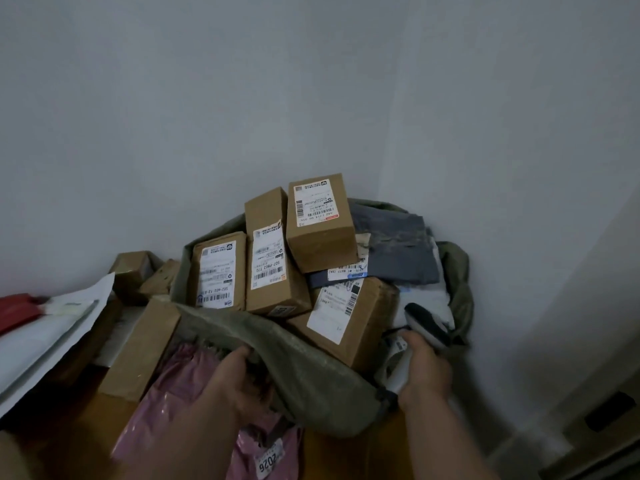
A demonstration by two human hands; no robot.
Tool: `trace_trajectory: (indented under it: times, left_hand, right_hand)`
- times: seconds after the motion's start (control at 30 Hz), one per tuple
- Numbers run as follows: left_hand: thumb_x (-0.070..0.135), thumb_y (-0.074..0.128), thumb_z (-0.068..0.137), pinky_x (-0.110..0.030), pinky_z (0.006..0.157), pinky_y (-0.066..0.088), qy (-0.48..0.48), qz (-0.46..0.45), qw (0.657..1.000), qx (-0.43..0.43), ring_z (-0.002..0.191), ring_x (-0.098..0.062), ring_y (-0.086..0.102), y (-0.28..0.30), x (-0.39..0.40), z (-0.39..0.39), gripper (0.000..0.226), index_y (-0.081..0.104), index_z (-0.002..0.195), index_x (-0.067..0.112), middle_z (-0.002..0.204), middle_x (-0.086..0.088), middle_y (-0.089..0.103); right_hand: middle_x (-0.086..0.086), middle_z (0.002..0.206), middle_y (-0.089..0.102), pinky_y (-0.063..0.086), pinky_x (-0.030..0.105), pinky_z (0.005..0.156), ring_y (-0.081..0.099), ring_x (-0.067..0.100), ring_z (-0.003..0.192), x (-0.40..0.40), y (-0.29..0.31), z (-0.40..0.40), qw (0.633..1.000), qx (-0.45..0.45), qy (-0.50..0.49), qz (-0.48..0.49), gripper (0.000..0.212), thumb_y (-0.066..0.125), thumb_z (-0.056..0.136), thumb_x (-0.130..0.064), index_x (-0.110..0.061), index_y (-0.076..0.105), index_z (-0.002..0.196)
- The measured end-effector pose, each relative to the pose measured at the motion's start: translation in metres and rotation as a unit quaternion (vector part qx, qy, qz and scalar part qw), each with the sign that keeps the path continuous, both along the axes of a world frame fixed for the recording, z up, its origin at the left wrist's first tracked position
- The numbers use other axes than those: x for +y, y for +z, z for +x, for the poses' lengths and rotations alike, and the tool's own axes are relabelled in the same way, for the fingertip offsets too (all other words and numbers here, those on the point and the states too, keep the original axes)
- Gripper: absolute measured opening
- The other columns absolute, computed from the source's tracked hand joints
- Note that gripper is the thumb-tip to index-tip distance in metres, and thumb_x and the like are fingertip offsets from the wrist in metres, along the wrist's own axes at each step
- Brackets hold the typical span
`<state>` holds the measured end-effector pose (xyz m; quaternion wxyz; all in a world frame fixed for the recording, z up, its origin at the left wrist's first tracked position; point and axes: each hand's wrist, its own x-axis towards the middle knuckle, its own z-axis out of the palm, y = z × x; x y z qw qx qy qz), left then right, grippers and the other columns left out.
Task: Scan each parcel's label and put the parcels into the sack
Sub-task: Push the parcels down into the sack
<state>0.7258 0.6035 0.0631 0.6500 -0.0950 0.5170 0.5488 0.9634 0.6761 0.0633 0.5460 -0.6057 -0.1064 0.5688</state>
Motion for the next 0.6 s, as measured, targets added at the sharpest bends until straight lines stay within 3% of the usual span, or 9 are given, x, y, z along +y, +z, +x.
trace_trajectory:
  times: [0.07, 0.2, 0.33, 0.43, 0.47, 0.53, 0.6]
  left_hand:
    - [0.04, 0.062, 0.092, -0.043, 0.103, 0.045, -0.009, -0.008, 1.0, 0.016, 0.113, -0.032, 0.059, -0.001, 0.0, 0.006, 0.037, 0.067, 0.112, 0.009, 0.115, -0.013, 0.066]
    - [0.052, 0.066, 0.086, -0.041, 0.07, 0.048, 0.009, -0.051, 0.999, 0.003, 0.096, -0.031, 0.059, -0.01, 0.002, 0.011, 0.042, 0.069, 0.106, 0.016, 0.107, -0.007, 0.067]
    - [0.055, 0.069, 0.083, -0.053, 0.071, 0.056, -0.013, -0.067, 0.997, -0.034, 0.09, -0.037, 0.062, -0.027, 0.0, 0.018, 0.05, 0.065, 0.101, 0.008, 0.103, -0.014, 0.066]
    - [0.032, 0.065, 0.084, -0.046, 0.045, 0.054, -0.009, -0.029, 0.999, -0.042, 0.06, -0.034, 0.056, -0.03, 0.001, 0.026, 0.027, 0.058, 0.079, 0.006, 0.069, -0.015, 0.058]
    - [0.029, 0.066, 0.083, -0.042, 0.043, 0.051, 0.002, -0.022, 0.999, -0.042, 0.061, -0.033, 0.054, -0.03, 0.002, 0.027, 0.024, 0.056, 0.076, 0.009, 0.067, -0.013, 0.054]
    - [0.036, 0.067, 0.088, -0.048, 0.052, 0.055, 0.023, -0.037, 0.999, -0.026, 0.083, -0.031, 0.055, -0.033, 0.004, 0.026, 0.026, 0.058, 0.084, 0.012, 0.082, -0.011, 0.052]
    - [0.039, 0.064, 0.093, -0.044, 0.054, 0.054, 0.044, -0.057, 0.997, -0.003, 0.083, -0.031, 0.055, -0.035, 0.001, 0.025, 0.03, 0.059, 0.087, 0.011, 0.091, -0.011, 0.054]
  right_hand:
    - [0.016, 0.114, 0.065, 0.051, 0.043, 0.083, 0.062, 0.035, 0.097, 0.003, -0.002, 0.011, 0.999, -0.018, -0.014, -0.024, 0.05, 0.078, 0.084, -0.022, -0.005, 0.061, 0.128]
    - [0.02, 0.13, 0.061, 0.053, 0.047, 0.085, 0.063, 0.04, 0.105, -0.001, -0.022, 0.026, 0.993, -0.032, -0.032, -0.112, 0.065, 0.08, 0.082, -0.035, -0.007, 0.056, 0.135]
    - [0.02, 0.135, 0.06, 0.047, 0.055, 0.104, 0.058, 0.042, 0.119, -0.003, -0.045, 0.027, 0.99, 0.059, 0.033, -0.122, 0.066, 0.081, 0.078, -0.029, -0.008, 0.058, 0.136]
    - [0.02, 0.127, 0.063, 0.046, 0.059, 0.105, 0.059, 0.043, 0.115, -0.002, -0.055, 0.026, 0.985, 0.105, 0.072, -0.114, 0.066, 0.084, 0.07, -0.032, -0.011, 0.063, 0.13]
    - [0.02, 0.125, 0.064, 0.046, 0.059, 0.104, 0.06, 0.043, 0.113, 0.0, -0.057, 0.026, 0.984, 0.116, 0.076, -0.113, 0.065, 0.084, 0.069, -0.033, -0.012, 0.064, 0.128]
    - [0.02, 0.12, 0.067, 0.048, 0.059, 0.102, 0.063, 0.043, 0.108, 0.003, -0.062, 0.026, 0.982, 0.128, 0.079, -0.11, 0.062, 0.083, 0.07, -0.033, -0.013, 0.066, 0.125]
    - [0.019, 0.119, 0.068, 0.047, 0.058, 0.102, 0.064, 0.042, 0.108, 0.004, -0.066, 0.025, 0.982, 0.132, 0.084, -0.102, 0.061, 0.082, 0.071, -0.035, -0.013, 0.067, 0.126]
